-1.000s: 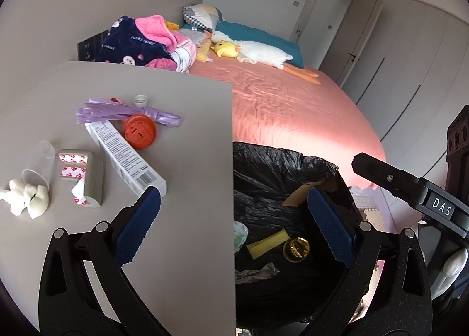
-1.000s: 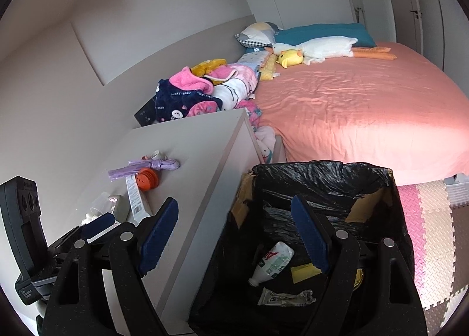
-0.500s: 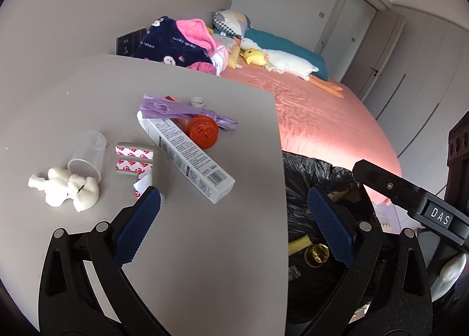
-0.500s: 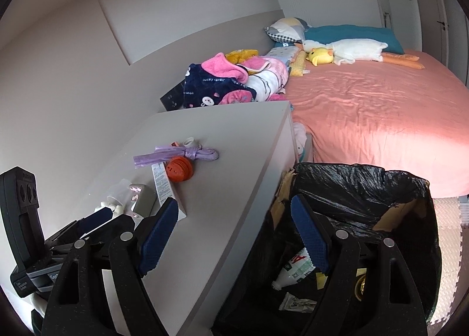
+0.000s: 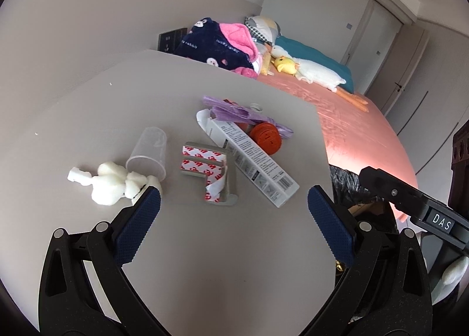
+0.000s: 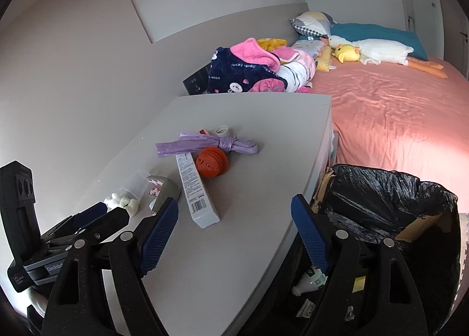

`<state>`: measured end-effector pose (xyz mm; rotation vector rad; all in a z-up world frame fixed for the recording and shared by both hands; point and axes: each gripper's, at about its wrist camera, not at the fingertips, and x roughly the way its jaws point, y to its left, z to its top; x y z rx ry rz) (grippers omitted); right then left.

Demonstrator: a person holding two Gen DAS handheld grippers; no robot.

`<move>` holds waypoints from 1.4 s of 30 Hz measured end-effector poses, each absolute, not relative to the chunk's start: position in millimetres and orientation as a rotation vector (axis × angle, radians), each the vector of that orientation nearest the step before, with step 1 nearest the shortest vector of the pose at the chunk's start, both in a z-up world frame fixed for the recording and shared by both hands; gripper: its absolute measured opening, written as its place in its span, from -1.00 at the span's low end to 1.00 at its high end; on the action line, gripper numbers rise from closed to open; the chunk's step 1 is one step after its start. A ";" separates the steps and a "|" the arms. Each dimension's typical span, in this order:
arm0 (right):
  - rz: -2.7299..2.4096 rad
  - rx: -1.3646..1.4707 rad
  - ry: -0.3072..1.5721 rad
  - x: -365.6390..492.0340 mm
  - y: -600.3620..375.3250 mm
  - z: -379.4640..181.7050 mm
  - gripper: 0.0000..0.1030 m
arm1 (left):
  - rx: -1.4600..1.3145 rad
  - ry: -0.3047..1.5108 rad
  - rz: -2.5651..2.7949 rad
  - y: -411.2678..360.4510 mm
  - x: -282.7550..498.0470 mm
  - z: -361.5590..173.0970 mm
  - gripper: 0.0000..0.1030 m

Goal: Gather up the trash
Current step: 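Move both open grippers back over the desk, then grasp the white foam toy with the left gripper while the right grasps the white toothpaste box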

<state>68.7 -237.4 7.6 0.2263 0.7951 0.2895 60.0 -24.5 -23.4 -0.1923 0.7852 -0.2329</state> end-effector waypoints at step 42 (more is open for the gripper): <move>0.437 -0.028 0.959 145.3 -133.8 -52.7 -0.41 | -0.124 0.909 0.029 40.5 108.9 -75.9 0.58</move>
